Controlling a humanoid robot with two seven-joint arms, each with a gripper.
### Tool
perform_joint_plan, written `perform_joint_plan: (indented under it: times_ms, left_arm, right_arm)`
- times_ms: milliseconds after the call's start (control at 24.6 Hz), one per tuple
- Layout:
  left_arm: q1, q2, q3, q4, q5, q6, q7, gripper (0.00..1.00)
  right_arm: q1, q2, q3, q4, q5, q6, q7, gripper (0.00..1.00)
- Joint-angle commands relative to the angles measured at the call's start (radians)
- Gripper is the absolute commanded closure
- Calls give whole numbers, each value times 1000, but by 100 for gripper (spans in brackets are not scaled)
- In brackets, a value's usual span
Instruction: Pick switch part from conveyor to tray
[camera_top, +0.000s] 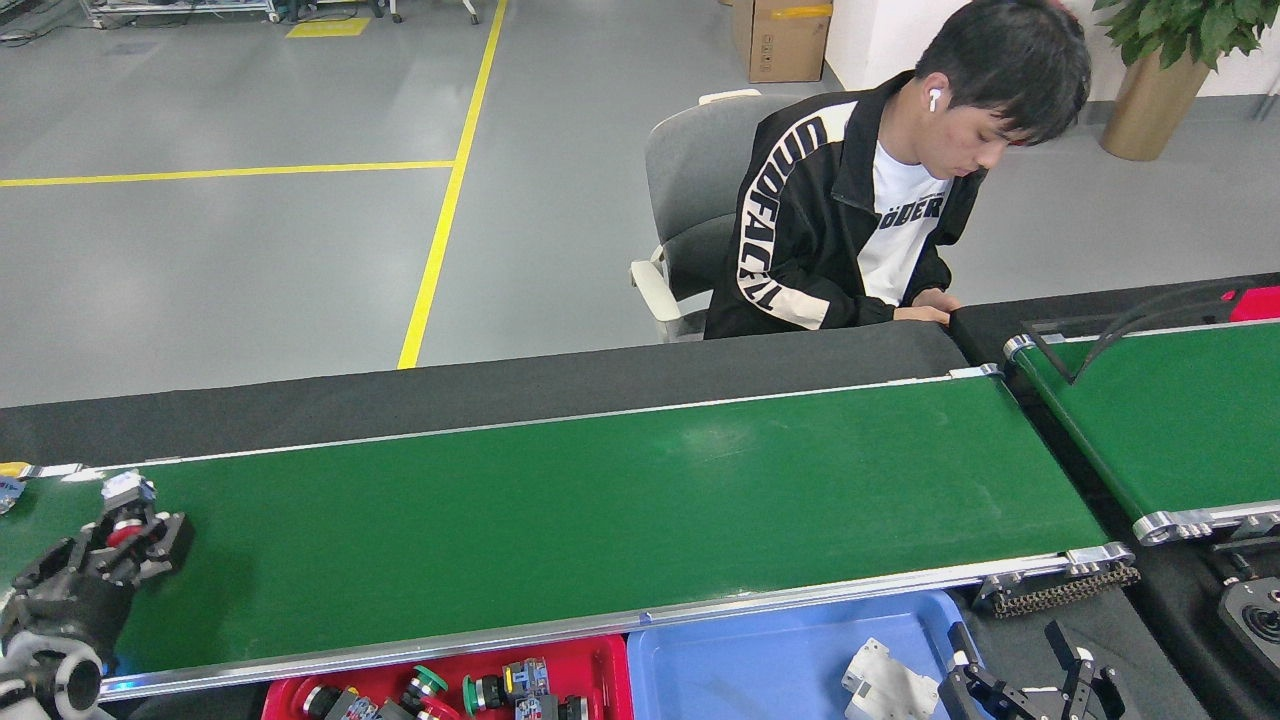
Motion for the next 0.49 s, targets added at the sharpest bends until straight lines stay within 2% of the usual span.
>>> perform_joint_plan:
  times_ms: [0,122,203,325,365,406,447]
  left_arm:
    - [86,-28,-29,-177,0,-70,9,92]
    - [190,-37,-138,-349,-7,-170,16,89]
    - [215,-23,-225,-401,-47,-218,44,86]
    - [218,-12,-328,-420,-176,-271,116,82]
    - [220,-15,-350,-427,-208,-276,125,76]
    - [224,-21,-360,-432,-214,-276,127,66]
    - [233,-26,-364,-436,-216,-274,127,51]
  right_arm:
    - [-3,-4,-14,-17,-3,4,-2,3]
    - [-3,-3,-20,-21,-5,9,1,3]
    - [-3,2,-36,-26,-5,10,2,3]
    - [-3,5,-43,-32,-5,10,4,3]
    - [-3,3,-45,-32,-5,9,2,3]
    - [-4,3,-46,-32,-6,9,4,3]
    - [-4,2,-45,-32,-6,7,2,3]
